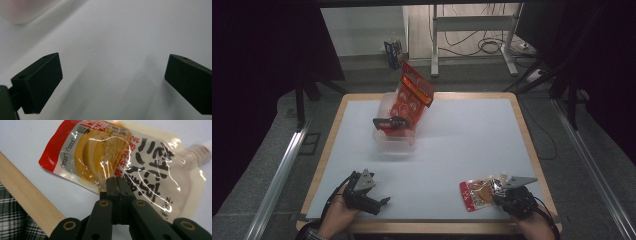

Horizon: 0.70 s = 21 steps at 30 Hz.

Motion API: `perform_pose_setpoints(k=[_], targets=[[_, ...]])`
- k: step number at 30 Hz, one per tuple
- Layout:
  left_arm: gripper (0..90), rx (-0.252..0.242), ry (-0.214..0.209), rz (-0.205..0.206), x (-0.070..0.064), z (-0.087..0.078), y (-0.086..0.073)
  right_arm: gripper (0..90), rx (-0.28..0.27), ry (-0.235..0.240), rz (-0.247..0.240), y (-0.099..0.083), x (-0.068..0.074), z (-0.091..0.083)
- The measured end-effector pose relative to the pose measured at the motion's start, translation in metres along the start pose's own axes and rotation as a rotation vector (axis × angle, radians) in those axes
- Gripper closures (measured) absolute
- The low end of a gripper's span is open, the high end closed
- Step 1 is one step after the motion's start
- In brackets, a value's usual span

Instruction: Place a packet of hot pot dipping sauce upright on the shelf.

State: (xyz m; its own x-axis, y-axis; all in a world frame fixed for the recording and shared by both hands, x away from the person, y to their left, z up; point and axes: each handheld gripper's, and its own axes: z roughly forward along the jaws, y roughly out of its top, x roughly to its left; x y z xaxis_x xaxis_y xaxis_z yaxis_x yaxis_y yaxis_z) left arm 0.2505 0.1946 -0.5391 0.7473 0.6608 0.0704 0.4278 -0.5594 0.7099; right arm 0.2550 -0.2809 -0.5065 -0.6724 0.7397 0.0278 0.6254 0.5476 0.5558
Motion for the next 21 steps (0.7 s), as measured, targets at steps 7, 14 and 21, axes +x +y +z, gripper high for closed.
perform_pose_setpoints(k=[7, 14, 21], targets=[[1.4, 0.009, 0.004, 0.018, -0.003, 0.004, 0.003, 88.9, -0.035, 0.013, 0.004, 0.008, 0.003, 0.010], [1.4, 0.019, 0.007, 0.040, -0.007, 0.008, 0.005, 89.0, -0.047, 0.020, -0.021, 0.027, 0.006, 0.026], [1.4, 0.019, 0.012, 0.048, -0.008, 0.008, 0.006, 89.1, -0.056, 0.032, -0.045, 0.046, 0.009, 0.041]])
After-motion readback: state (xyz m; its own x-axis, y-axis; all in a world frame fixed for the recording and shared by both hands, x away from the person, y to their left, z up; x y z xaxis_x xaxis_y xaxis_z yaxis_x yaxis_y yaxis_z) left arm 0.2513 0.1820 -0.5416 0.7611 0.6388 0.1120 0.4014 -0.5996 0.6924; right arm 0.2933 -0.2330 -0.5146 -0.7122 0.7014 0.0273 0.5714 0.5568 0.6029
